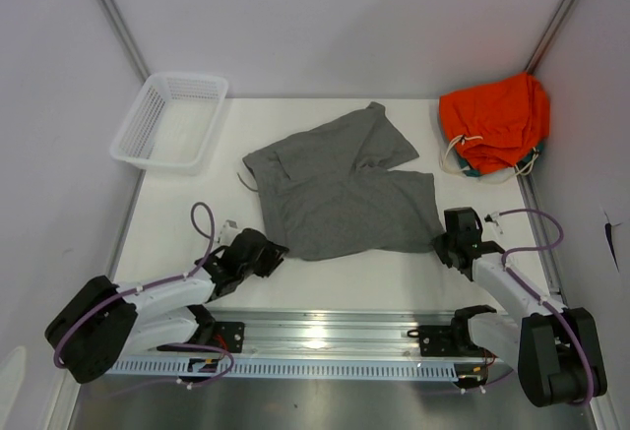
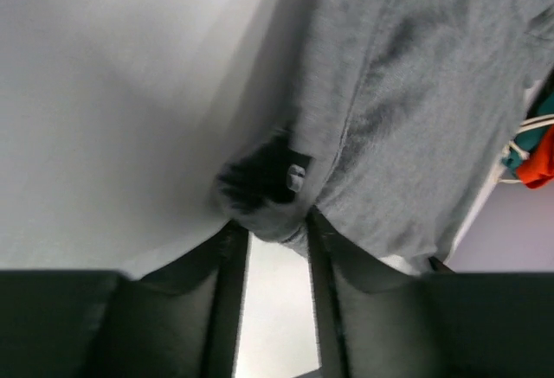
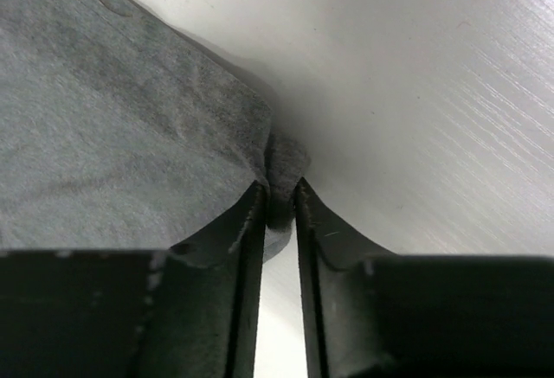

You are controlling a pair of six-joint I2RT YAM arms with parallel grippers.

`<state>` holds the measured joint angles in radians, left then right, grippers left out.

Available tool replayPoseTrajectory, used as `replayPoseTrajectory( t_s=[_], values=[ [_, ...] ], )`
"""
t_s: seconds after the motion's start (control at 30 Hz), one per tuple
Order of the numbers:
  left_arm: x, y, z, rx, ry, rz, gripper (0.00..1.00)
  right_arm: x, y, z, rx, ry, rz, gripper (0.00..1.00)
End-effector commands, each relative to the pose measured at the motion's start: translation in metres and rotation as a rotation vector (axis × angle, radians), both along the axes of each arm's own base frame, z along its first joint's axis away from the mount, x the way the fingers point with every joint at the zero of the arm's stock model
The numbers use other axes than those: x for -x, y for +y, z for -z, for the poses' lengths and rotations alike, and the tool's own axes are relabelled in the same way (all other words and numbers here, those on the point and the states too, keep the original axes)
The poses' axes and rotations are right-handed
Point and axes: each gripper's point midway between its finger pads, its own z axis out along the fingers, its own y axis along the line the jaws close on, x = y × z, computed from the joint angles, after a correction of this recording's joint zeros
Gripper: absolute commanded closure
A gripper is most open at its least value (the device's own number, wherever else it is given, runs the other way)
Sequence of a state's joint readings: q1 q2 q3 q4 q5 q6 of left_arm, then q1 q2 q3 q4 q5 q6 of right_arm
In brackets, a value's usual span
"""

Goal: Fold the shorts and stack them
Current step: Fold the shorts

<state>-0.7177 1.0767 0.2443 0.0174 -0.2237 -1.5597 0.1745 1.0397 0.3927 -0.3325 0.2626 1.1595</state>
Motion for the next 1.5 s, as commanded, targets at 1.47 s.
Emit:
replayPoseTrajectory(
  t_s=[1.47],
  values=[
    [0.062,0.004,-0.110,-0.206,0.028,0.214,0.99,0.006,-0.046,-0.206,0.341,-0.233,-0.023,1.00]
  ],
)
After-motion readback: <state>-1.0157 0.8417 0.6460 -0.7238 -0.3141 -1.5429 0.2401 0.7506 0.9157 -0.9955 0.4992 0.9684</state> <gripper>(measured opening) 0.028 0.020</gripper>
